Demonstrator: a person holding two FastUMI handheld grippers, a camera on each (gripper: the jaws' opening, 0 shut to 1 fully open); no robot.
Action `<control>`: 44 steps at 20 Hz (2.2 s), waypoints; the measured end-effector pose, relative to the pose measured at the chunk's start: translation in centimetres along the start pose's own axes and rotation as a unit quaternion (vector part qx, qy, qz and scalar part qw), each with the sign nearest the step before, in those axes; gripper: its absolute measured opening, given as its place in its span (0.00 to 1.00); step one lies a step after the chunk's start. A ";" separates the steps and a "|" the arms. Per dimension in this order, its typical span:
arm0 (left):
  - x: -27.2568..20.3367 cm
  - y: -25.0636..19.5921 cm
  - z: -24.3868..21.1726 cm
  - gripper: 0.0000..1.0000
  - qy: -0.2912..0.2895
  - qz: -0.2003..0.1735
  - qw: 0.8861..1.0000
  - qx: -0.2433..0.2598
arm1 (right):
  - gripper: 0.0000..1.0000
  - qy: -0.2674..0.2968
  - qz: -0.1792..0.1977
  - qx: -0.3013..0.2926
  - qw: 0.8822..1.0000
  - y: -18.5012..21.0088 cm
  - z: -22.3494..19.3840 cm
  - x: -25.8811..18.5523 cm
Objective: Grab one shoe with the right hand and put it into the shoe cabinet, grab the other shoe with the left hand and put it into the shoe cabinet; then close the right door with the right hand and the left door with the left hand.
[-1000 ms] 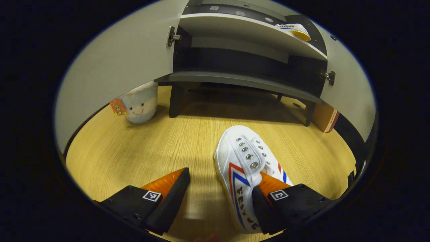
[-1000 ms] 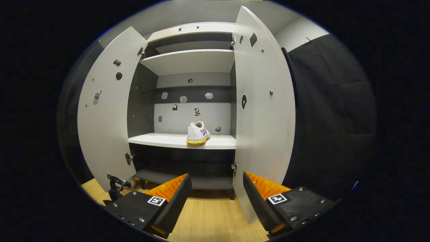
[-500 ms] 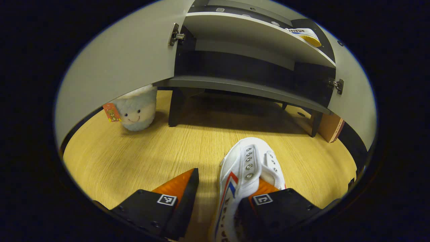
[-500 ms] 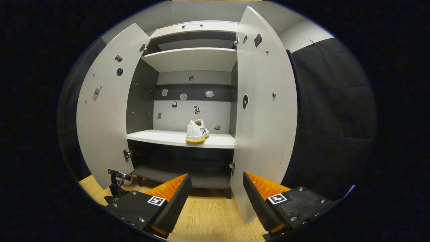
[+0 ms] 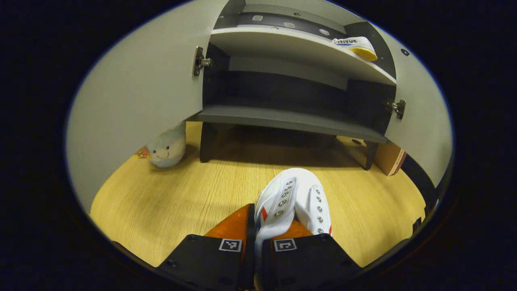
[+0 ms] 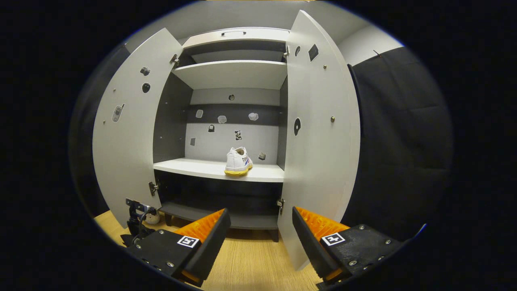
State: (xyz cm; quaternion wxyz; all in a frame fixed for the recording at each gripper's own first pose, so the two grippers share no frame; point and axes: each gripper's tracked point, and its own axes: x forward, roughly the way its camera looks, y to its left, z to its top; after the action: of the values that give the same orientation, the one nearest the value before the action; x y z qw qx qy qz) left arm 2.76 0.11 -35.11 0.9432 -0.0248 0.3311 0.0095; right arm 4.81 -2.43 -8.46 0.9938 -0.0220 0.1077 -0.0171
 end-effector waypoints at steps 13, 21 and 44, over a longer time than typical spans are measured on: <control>-11.4 -3.5 28.1 0.14 -0.199 0.006 0.979 -0.035 | 0.94 -0.023 0.006 0.015 1.000 -0.2 0.8 -0.3; -1.5 -6.2 40.3 0.14 -0.185 0.008 0.981 -0.052 | 0.94 -0.041 -0.027 0.003 0.999 -2.8 2.3 -2.1; 11.4 -3.3 37.9 0.42 -0.011 0.092 0.993 -0.073 | 0.94 -0.043 -0.059 0.013 0.997 -5.6 2.3 -3.9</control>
State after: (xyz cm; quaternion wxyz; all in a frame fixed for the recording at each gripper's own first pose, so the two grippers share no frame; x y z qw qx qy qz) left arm 35.42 -1.12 -12.50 0.9374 -0.0632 0.3202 0.1212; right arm 1.28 -7.81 -5.14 0.9949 -0.0165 0.0629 -0.0765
